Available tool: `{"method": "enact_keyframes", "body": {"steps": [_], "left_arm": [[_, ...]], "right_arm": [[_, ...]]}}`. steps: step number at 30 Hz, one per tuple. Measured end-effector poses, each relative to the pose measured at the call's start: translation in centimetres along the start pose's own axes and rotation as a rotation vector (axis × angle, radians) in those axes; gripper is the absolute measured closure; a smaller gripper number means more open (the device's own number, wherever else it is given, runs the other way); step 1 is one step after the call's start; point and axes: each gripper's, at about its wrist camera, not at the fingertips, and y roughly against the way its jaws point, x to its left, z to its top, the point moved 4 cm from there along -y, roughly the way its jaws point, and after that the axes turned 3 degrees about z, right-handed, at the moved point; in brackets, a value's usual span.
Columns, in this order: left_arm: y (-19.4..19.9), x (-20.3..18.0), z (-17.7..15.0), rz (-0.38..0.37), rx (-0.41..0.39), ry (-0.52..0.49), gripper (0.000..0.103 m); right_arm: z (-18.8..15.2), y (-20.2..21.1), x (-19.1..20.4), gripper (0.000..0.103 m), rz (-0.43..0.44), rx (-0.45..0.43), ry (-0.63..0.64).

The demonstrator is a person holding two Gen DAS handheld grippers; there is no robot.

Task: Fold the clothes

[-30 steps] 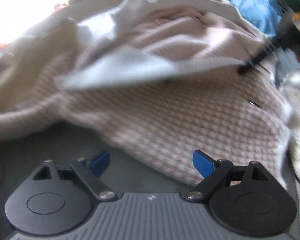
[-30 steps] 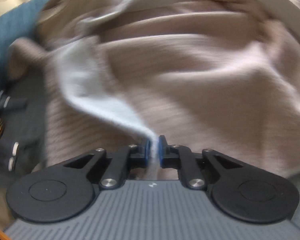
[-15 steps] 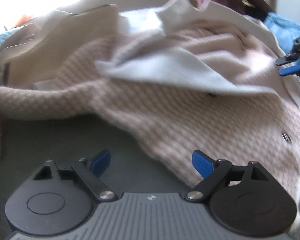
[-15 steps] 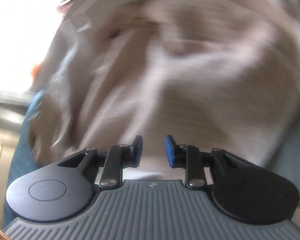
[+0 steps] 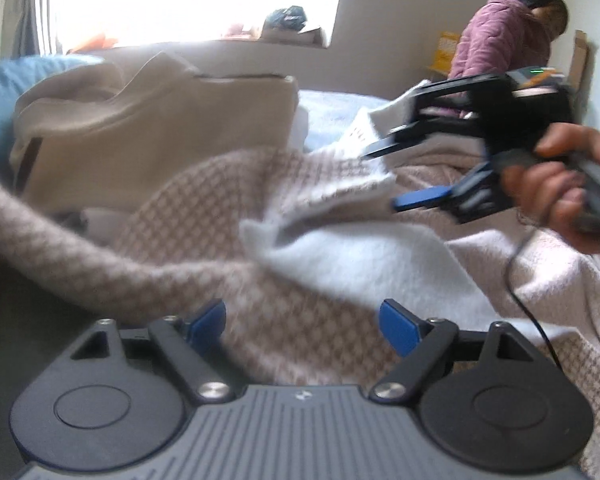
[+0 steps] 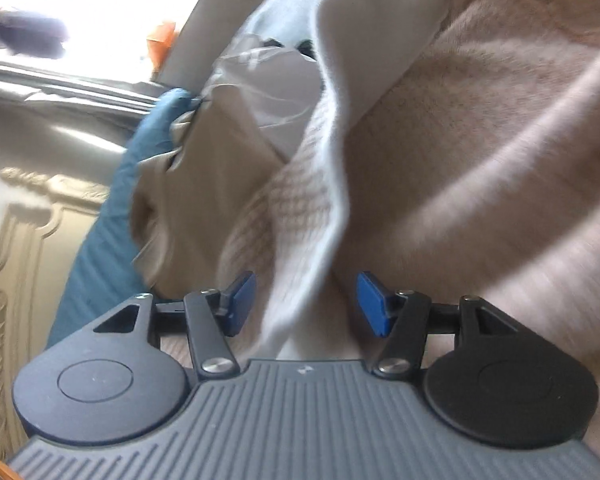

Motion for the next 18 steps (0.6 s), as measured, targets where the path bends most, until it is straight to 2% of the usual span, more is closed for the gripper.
{"method": "enact_keyframes", "body": {"steps": [1, 2, 3, 5, 7, 10, 12, 15, 17, 18], "left_arm": [[-0.3, 0.0, 0.2, 0.000, -0.006, -0.005, 0.018], [-0.6, 0.0, 0.4, 0.002, -0.011, -0.009, 0.018], [-0.8, 0.0, 0.6, 0.000, -0.021, -0.003, 0.018], [-1.1, 0.2, 1.2, -0.018, -0.048, 0.026, 0.018], [-1.4, 0.4, 1.8, -0.058, -0.073, 0.069, 0.018], [-2.7, 0.6, 2.4, -0.128, -0.077, 0.107, 0.018], [-3.9, 0.5, 2.5, -0.149, -0.074, 0.112, 0.018], [-5.7, 0.3, 2.3, -0.158, -0.051, 0.115, 0.018], [-6.8, 0.1, 2.1, -0.158, -0.035, 0.117, 0.018], [-7.2, 0.1, 2.0, -0.157, -0.032, 0.118, 0.018]], "right_arm": [[0.1, -0.8, 0.1, 0.057, 0.011, 0.020, 0.010], [0.4, -1.3, 0.1, 0.089, 0.008, 0.032, 0.040], [0.6, -1.6, 0.6, 0.099, -0.016, 0.035, 0.092], [0.8, -0.9, 2.5, 0.099, -0.040, -0.011, 0.227], [1.4, 0.5, 5.6, 0.099, -0.061, -0.102, 0.431], [2.7, 1.2, 11.2, 0.099, -0.178, -0.231, 0.807], [4.0, 0.0, 14.1, 0.099, -0.281, -0.276, 1.023], [6.1, -3.4, 17.1, 0.103, -0.421, -0.329, 1.261], [8.3, -4.9, 18.0, 0.103, -0.486, -0.381, 1.359], [9.5, -5.5, 18.1, 0.103, -0.511, -0.394, 1.369]]}}
